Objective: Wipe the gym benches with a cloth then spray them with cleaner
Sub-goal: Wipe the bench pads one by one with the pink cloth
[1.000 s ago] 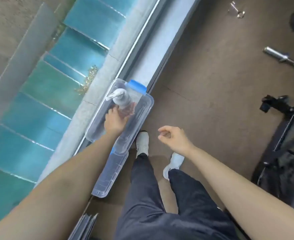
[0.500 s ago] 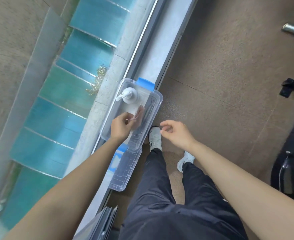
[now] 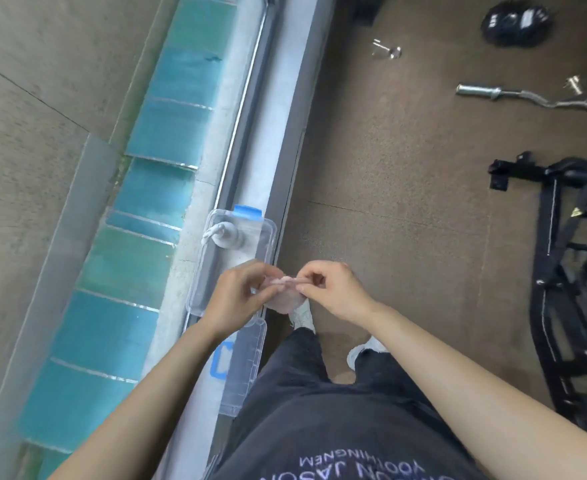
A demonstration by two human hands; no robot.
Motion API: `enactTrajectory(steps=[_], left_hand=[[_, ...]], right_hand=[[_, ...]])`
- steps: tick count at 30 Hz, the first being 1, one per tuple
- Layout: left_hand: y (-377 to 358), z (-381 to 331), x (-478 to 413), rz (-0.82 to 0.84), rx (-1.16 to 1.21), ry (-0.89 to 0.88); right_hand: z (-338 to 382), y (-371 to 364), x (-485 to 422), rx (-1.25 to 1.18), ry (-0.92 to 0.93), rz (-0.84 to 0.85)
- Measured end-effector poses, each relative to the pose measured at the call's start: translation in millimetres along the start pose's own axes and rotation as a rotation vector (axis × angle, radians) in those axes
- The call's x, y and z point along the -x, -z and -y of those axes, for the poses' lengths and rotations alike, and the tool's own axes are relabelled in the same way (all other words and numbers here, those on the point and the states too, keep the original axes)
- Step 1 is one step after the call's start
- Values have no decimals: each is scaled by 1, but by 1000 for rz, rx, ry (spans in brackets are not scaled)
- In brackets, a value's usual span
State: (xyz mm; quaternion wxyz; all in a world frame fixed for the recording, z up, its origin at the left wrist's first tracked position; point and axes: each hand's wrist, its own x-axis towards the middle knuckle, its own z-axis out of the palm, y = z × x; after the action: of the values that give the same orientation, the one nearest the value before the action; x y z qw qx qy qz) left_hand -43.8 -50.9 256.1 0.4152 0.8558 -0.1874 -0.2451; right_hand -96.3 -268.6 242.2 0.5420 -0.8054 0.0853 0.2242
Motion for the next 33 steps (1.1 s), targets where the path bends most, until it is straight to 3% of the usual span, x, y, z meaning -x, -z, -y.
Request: enactTrajectory(steps=[4, 10, 14, 18, 21, 26, 29, 33], left_hand=[[-26, -51, -19, -3, -203, -19], [-104, -133, -43, 40, -231, -22], [-167, -193, -51, 191, -66, -62], [-242, -259, -59, 366, -53, -148], [-300, -302, -61, 523, -81, -210], [-381, -369, -54, 731, -173, -329], [-418, -396, -60, 829, -191, -346], [-469, -426, -69, 956, -159, -366]], right_hand=[[-21, 41, 50, -163, -80, -140], [-83, 108, 140, -413, -218, -516], [-143, 153, 202, -383, -398, -806], [-196, 188, 271, -169, -576, -819], [-214, 206, 316, -195, -477, -827], [-228, 218, 367, -506, -224, -873], [-246, 222, 386, -663, -243, -1055], [-280, 230, 406, -685, -351, -1274]])
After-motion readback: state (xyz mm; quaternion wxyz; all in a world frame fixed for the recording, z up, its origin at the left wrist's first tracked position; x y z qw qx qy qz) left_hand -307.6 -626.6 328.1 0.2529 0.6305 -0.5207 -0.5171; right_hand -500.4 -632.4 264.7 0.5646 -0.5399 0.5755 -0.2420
